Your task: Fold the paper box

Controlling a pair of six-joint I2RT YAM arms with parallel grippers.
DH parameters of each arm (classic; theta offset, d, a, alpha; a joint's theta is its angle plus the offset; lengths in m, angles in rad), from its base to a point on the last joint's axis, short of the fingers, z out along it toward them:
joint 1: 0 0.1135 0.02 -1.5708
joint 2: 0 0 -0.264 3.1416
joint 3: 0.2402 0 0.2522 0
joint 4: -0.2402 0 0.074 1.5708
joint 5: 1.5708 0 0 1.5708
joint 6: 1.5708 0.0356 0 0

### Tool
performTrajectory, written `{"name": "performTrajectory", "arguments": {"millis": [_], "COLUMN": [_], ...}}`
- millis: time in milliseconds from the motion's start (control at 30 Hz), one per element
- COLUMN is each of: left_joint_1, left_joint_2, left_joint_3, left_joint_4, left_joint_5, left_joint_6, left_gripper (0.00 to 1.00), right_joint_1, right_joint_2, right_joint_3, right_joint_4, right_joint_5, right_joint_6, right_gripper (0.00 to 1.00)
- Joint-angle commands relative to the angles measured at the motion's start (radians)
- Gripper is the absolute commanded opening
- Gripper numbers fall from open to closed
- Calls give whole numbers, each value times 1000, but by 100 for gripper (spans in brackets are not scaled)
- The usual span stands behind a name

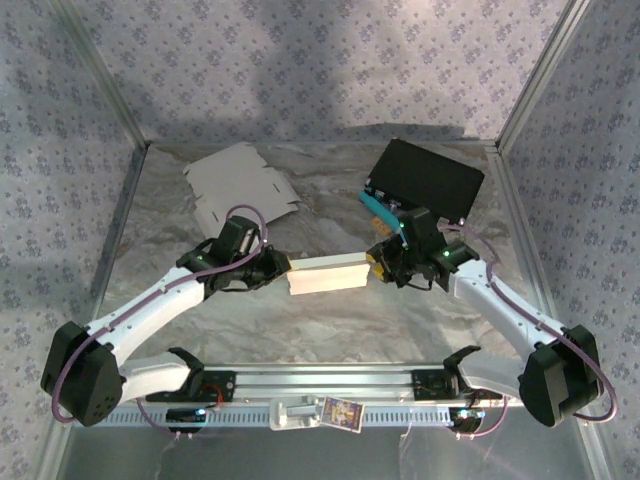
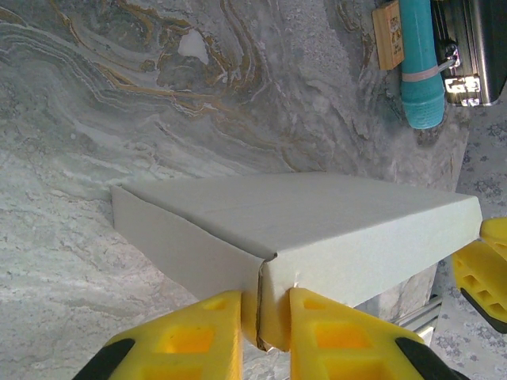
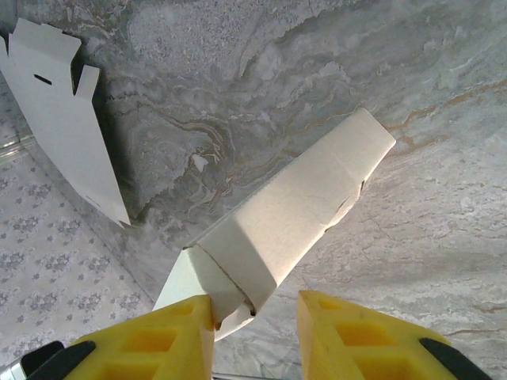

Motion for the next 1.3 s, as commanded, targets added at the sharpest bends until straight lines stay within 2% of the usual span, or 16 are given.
{"name": "performTrajectory", "arguments": {"millis": [0,400,667,933,1133,1267], "left_joint_1": [2,8,31,70,75,74], "left_joint_2": [42,26,-7,-41,-25,-42], "left_joint_3": [-36,-51,22,30,-1,29], "left_joint_4": [-182,-178,-154,-121,-86,-110], "left_joint_5": [-50,-67,-59,-40,4,-14], "left_joint_6": [17,13,-19,-59,-68,-68], "left_gripper": [19,22,34,35,31,32], "right_joint_1": [-15,-23,-23,-18,-16,-13], "right_joint_2": [34,79,86,86,84,83], "right_joint_3": [-80,-115,-85,-78,-80,-84], "right_joint_4": [-192,-263,-241,-235,-233,-232], "right_joint_5": [50,79,68,62,60,62], "right_joint_6": [-26,-42,-47,-46,-41,-38], "right_gripper": [32,31,30,29,29,29]}}
